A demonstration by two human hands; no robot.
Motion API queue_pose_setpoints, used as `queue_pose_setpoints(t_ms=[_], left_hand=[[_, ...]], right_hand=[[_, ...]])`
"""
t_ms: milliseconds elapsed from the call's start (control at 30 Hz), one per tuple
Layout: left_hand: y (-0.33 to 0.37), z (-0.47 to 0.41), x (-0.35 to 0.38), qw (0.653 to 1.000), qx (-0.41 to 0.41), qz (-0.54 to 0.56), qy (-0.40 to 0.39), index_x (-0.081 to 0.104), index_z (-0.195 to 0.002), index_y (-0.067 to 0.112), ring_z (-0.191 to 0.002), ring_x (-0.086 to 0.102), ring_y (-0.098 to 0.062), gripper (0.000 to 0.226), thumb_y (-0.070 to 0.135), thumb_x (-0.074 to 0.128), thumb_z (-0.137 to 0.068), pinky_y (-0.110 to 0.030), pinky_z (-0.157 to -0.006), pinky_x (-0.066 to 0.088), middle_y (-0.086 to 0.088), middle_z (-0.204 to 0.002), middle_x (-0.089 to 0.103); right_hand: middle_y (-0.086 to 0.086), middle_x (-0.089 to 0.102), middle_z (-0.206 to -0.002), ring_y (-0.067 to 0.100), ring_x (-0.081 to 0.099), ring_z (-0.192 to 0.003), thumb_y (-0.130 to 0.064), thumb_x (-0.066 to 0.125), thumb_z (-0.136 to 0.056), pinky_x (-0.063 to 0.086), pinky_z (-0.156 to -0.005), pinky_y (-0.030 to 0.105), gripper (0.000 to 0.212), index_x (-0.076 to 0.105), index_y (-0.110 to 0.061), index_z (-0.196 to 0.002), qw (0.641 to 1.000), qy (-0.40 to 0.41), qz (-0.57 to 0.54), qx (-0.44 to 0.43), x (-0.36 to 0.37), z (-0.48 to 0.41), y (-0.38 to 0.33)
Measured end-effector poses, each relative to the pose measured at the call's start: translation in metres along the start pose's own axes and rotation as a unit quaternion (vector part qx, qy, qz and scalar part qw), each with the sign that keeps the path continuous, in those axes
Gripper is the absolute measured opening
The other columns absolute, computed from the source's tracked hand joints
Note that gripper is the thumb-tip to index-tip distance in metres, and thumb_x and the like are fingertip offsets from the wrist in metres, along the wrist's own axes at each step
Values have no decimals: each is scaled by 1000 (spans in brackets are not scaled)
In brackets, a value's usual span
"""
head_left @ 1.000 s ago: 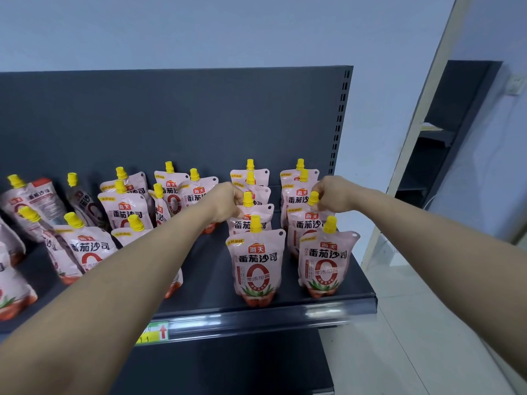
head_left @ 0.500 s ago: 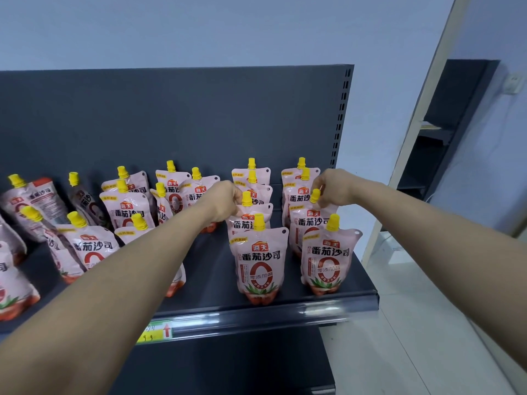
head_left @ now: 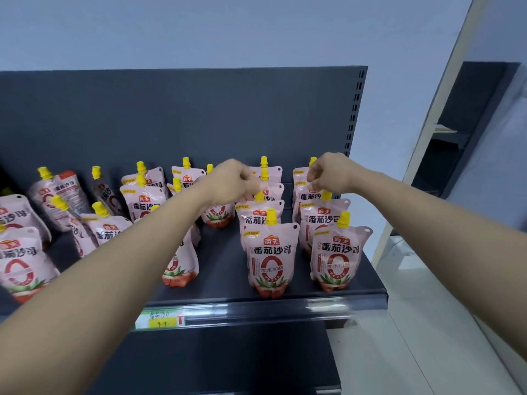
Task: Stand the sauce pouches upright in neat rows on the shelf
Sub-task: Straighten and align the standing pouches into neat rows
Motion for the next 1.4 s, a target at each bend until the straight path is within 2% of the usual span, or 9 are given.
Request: queue_pose_setpoints(t_ms=[100, 167, 333, 500, 600, 733, 900, 1167, 1400], left_hand=[[-4, 17, 24, 990, -20, -45, -129, 72, -84, 12, -68, 58, -8, 22, 33, 74, -78, -23, -68, 50, 5, -75, 65], [-11, 20, 38, 986, -20, -77, -145, 72, -85, 7, -67, 55, -11, 19, 23, 77, -76, -24, -67, 47, 3, -72, 62], [-17, 21, 42, 988, -15, -100, -113, 71, -83, -6, -59, 50, -15, 16, 10, 73, -78, -28, -64, 47, -3, -64, 55], [-28, 21, 37, 989, -25, -96, -110, 73, -85, -3, -93, 67, -32, 14, 9, 75, -77, -39, -77, 57, -16, -90, 71], [-29, 23, 35, 989, -25, -86, -120, 72, -90, -6, -79, 62, -28, 19, 9, 74, -78, -36, -75, 56, -10, -81, 64], [-27, 25, 26, 991, -41, -19, -128, 72, -93, 0, -85, 64, -22, 27, 26, 68, -85, -35, -78, 57, -15, -92, 70], [-21, 16, -8, 1000, -19, -16, 13, 69, -83, 11, -81, 63, -19, 9, 18, 65, -87, -30, -79, 52, -1, -77, 67], [-29, -17, -17, 996, -22, -63, 60, 65, -109, 5, -88, 58, -20, 20, 7, 59, -89, -27, -78, 44, -7, -99, 63], [-42, -67, 1, 988, -54, -147, -14, 38, -143, 13, -126, 49, -30, 61, 9, 63, -87, -32, -96, 42, -11, -143, 47]], right_hand=[[13, 71, -107, 30, 66, -99, -14, 66, -87, 53, -85, 35, 19, 71, -2, -101, 1000, 0, 5, 0, 3, 3, -4], [13, 71, -109, 30, 65, -102, -13, 65, -87, 52, -87, 36, 21, 71, 0, -102, 1000, -1, 3, -3, 5, 5, -8], [10, 70, -114, 26, 63, -107, -14, 64, -88, 48, -89, 30, 22, 71, -5, -108, 1000, -6, -6, -15, 9, 11, -15], [11, 71, -111, 27, 63, -106, -13, 64, -87, 50, -95, 36, 20, 72, -5, -105, 1000, -6, -22, -14, 12, 13, -19], [12, 70, -111, 27, 63, -106, -12, 63, -88, 50, -94, 36, 21, 72, -3, -106, 999, -4, -29, -15, 14, 13, -22], [13, 70, -110, 29, 62, -109, -12, 63, -88, 49, -91, 35, 20, 71, -1, -103, 999, -6, -42, -14, 17, 8, -26], [12, 68, -115, 27, 62, -108, -15, 64, -90, 48, -90, 33, 26, 68, -3, -113, 999, -3, -48, -13, 17, -2, -36], [10, 67, -117, 27, 61, -108, -13, 64, -90, 48, -91, 33, 24, 68, -6, -112, 999, -7, -39, -7, 15, -28, -36], [8, 66, -122, 27, 61, -110, -15, 64, -89, 48, -91, 32, 27, 67, -10, -116, 1000, 9, 22, 18, 1, -43, 5]])
Point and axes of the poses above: each hand's wrist, its own z-axis away from the middle knuckle, its own x-axis out of the palm, y = z × x, the point moved 4 cm from there along -z, towards the middle knuckle
